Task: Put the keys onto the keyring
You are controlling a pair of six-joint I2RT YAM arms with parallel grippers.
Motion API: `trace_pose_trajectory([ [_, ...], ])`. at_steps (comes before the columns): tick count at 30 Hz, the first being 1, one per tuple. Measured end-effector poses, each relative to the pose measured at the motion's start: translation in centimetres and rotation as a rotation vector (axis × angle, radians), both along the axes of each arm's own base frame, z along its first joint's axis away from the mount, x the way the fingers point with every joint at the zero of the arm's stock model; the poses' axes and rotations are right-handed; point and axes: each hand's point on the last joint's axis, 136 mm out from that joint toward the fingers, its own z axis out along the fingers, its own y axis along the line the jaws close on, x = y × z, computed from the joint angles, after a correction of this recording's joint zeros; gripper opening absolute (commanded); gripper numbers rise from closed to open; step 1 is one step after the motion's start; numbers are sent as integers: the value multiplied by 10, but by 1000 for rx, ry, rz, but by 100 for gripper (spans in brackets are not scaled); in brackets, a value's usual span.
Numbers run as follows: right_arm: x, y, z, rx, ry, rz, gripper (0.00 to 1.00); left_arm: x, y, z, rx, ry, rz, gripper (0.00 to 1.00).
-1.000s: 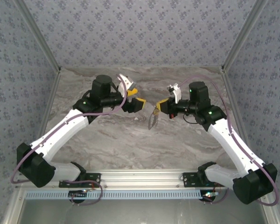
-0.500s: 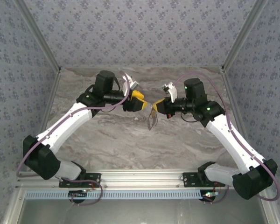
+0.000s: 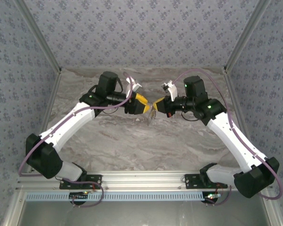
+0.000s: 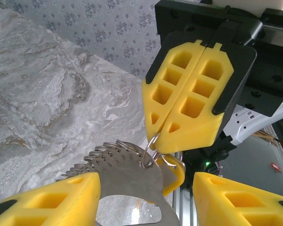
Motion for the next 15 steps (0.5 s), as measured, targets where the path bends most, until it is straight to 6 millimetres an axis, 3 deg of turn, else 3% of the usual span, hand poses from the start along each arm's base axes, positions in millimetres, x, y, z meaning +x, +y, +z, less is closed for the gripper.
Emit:
trace_pose_trajectory([
  [9, -1, 2, -1, -1, 3, 6, 0, 4, -6, 1, -17, 25, -20, 50],
  [15, 0, 2, 1, 2, -2, 6, 0, 6, -10, 8, -33, 24, -35, 41],
])
